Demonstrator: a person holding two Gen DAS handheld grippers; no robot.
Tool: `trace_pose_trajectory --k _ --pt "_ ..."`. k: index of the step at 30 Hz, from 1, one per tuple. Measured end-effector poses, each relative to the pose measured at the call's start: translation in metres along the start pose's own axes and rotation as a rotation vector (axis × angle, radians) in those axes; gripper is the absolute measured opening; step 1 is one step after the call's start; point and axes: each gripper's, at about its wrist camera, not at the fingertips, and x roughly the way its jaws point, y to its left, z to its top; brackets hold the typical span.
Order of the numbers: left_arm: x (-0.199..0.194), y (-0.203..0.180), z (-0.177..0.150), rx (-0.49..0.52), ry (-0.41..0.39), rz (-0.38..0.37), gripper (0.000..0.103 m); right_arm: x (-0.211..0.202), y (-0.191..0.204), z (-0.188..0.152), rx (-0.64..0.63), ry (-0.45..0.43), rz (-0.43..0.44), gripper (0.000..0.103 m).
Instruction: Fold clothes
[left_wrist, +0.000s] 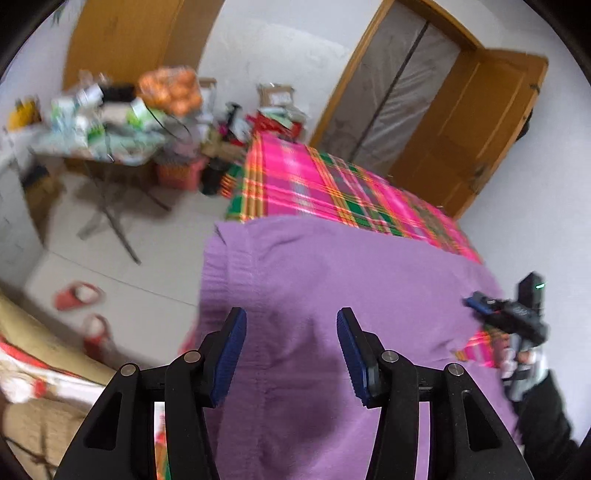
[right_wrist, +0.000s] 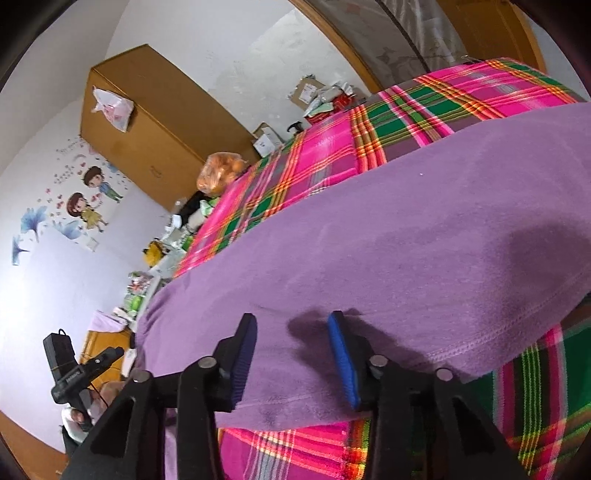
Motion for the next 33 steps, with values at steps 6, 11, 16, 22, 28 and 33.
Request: trace_pose_trajectory --k 6,11,16,22,28,33 --pt "0.015 0.003 -0.033 0.044 0.045 -0.032 0.053 0.0 0.017 -0.003 -0.052 0.003 -0.204 0.012" --pt "-0.01 -0.009 -0.051 0.131 0.0 0.039 0.053 -0.057 0.074 -0.039 -0.147 -0.09 -0.2 0.013" --pt "-0.047 -0.035 -0.085 0.195 -0.086 0.056 0.053 -0.141 0.128 -0.121 -0.321 -0.19 -0.099 0.029" --pt "-0.061 -0.07 -0.126 0.234 -0.128 0.02 0.053 -0.141 0.097 -0.205 -0.324 -0.146 -0.229 0.029" --pt "-0.043 -0.059 -0.134 0.242 -0.072 0.166 0.053 -0.164 0.034 -0.207 -0.225 -0.136 -0.36 0.008" --pt "-0.053 -0.036 -0.137 0.183 -0.057 0.139 0.052 -0.199 -0.011 -0.186 -0.093 -0.191 -0.431 0.012"
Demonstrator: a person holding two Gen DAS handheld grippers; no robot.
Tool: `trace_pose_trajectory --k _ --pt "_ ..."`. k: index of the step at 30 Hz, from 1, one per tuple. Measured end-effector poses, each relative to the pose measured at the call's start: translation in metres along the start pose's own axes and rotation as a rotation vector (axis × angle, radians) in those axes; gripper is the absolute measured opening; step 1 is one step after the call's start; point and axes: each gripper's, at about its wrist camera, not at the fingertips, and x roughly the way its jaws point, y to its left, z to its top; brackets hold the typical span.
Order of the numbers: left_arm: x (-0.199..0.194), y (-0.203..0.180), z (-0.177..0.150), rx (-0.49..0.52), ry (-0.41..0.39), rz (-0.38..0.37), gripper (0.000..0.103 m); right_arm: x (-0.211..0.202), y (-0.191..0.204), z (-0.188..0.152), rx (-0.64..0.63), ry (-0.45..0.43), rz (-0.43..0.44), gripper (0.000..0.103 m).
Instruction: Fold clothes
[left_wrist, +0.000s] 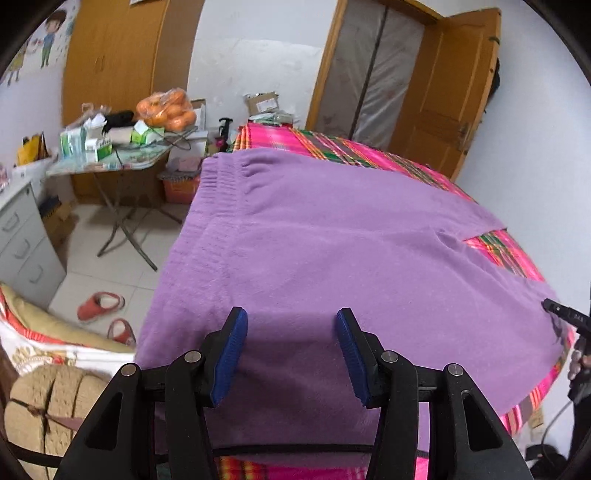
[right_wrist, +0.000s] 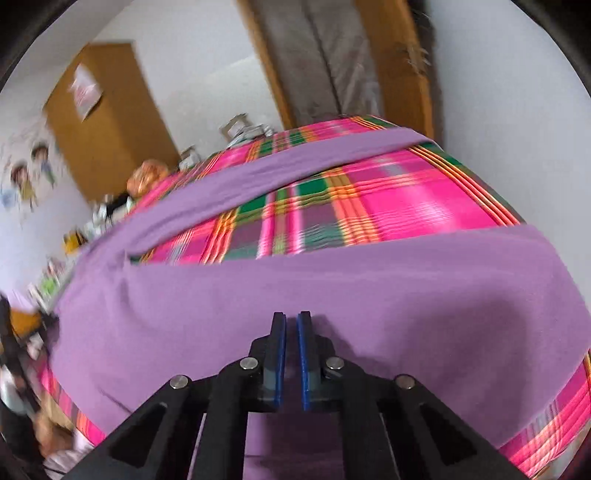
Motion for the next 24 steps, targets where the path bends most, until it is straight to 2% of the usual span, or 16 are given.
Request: trace_pose_trajectory --k 1,2,7,10,13,18,21,22,24 --pt "-0.002 0.001 -0.001 0.011 0.006 0.004 0.052 -0.001 -0.001 0.005 -0.003 -0.01 -0.01 0.018" --pt "-0.003 0.0 -0.001 0.032 0.015 0.014 0.052 -0.003 -0.002 0.011 -0.006 -0.019 -0.021 0.02" --pt "-0.012 0.001 -0.006 0.079 0.035 0.064 0.05 -0.006 0.042 0.031 -0.127 -0.067 0.09 0.028" --pt "-0.019 0.005 -0.008 0.066 0.027 0.077 0.05 0.018 0.076 0.04 -0.19 -0.013 0.195 0.028" --pt "-0.024 0.011 -0.006 0.036 0.021 0.08 0.05 0.045 0.117 0.046 -0.281 0.043 0.264 0.028" --pt "-0.029 0.007 0.007 0.031 -0.023 0.067 0.05 0.098 0.182 0.039 -0.382 0.188 0.367 0.025" --pt "-0.026 0.008 0.01 0.032 -0.036 0.068 0.05 0.114 0.185 0.038 -0.362 0.228 0.332 0.024" --pt "-0.021 0.013 0.008 0.018 -0.026 0.085 0.05 0.12 0.183 0.04 -0.345 0.235 0.313 0.016" --pt "-0.016 0.021 0.001 0.006 -0.01 0.117 0.048 0.125 0.176 0.043 -0.308 0.239 0.279 0.014"
